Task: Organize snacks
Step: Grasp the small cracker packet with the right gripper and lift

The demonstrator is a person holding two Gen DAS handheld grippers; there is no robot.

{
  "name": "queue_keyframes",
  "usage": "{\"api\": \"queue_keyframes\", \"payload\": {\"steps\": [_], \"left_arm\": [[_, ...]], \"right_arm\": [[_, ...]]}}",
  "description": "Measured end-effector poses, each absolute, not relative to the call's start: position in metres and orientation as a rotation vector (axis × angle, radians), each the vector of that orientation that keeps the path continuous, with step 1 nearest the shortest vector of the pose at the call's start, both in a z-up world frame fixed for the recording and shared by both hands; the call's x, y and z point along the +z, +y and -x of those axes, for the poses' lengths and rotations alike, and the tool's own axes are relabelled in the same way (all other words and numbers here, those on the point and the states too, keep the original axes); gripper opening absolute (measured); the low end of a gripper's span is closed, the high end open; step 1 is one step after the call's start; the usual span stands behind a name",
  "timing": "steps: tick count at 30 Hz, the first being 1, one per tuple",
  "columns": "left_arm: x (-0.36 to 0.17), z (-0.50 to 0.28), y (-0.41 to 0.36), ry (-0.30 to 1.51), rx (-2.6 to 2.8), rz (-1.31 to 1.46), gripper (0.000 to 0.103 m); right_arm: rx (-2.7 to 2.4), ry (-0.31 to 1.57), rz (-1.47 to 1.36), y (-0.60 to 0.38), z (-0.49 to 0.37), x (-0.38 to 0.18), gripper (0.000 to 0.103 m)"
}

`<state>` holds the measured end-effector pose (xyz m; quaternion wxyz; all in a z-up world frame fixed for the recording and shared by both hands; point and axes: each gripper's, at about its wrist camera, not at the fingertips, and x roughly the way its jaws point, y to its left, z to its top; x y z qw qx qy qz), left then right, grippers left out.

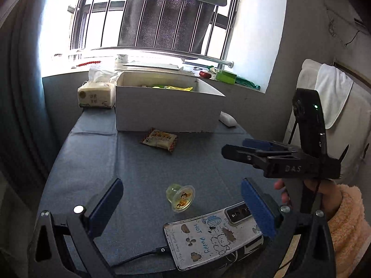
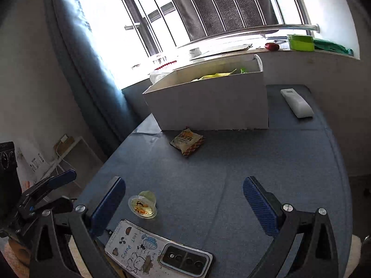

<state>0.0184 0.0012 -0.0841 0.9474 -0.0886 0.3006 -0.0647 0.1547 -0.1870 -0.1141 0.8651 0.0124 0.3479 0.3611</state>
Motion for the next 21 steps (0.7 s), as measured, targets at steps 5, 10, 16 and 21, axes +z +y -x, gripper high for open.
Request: {"api": "queue_keyframes", "payload": {"steps": [5, 10, 16, 21], "left_arm": [[-0.091, -0.020, 0.003, 0.632, -0.125, 0.191, 0.103], [-0.100, -0.021, 0.007, 0.662, -0.125, 0.200, 0.103], [-0.111, -0.024, 0.016, 0.693, -0.109, 0.229, 0.103], [-0.116, -0.026, 0.019, 0.707, -0.110, 0.243, 0.103]], "right_arm": [[0.801, 0.765, 0.224, -0.129, -0.208, -0.125, 0.103], [0.803, 0.816, 0.452, -0.072, -0.247, -0.158, 0.103], [0.835, 0.908, 0.493, -0.049, -0.275, -0.185, 0.103], [0.854, 0.894, 0.445, -0.052, -0.280, -0.178, 0.055]]}}
